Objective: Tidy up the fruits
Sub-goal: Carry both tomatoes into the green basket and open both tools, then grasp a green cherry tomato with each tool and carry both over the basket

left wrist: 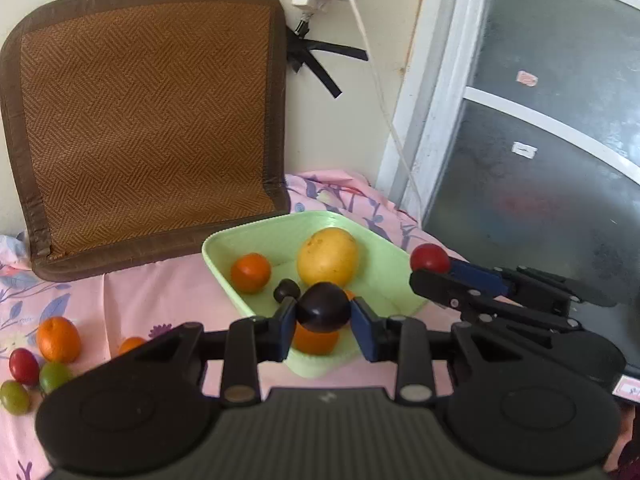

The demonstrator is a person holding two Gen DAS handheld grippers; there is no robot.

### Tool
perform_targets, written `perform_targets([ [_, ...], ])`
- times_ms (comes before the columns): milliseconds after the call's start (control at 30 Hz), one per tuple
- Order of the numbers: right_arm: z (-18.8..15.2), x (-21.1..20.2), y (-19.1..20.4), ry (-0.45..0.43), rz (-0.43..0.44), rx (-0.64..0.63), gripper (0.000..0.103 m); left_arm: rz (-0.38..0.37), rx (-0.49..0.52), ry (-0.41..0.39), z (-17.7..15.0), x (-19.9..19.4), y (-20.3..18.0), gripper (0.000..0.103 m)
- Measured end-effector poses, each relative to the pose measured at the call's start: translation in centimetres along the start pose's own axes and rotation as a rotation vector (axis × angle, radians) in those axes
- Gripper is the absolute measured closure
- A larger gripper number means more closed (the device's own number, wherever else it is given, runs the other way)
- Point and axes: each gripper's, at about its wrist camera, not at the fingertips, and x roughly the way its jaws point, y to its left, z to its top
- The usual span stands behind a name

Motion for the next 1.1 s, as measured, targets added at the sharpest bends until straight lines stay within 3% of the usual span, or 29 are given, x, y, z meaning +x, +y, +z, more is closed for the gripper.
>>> perform_targets([
  [267, -1.4, 2.4, -0.7, 0.042, -0.045, -0.032, 0.071, 0.059, -0.014, 0.056, 0.6, 5.6, 1.1, 0.071],
  [333, -1.4, 2.3, -0.8, 0.033, -0.042, -0.026, 0.057, 0.068, 0.009, 0.042, 0.5, 5.8, 0.7, 0.060],
  [433, -1.5, 1.9, -1.1, 0.009, -0.042, -0.010, 0.056, 0.072, 0.025, 0.029, 0.1, 5.4, 0.2, 0.057],
  [633, -1.6, 0.7, -1.6, -0.061, -0.072, 0.009, 0.056, 0.055, -0.060, -0.081, -1.2, -1.2, 2.9, 0.057],
  [767, -1.3, 0.2, -2.1, -0.102, -0.086, 0.052, 0.056, 0.186, -0.122, -0.139, -4.4, -7.6, 8.3, 0.057],
  [867, -0.4, -0.6, -1.8, -0.095, -0.002, 0.132, 0.057, 0.332, -0.177, -0.103, -6.9, -10.7, 12.8, 0.057],
  [933, 0.3, -1.1, -0.4, -0.081, 0.081, 0.140, 0.057, 0.389, -0.211, -0.077, -7.9, -12.1, 15.2, 0.057],
  [1100, 1.0, -0.1, 7.1, 0.014, 0.299, 0.010, 0.057, 0.414, -0.184, -0.067, -8.6, -12.4, 17.2, 0.057],
])
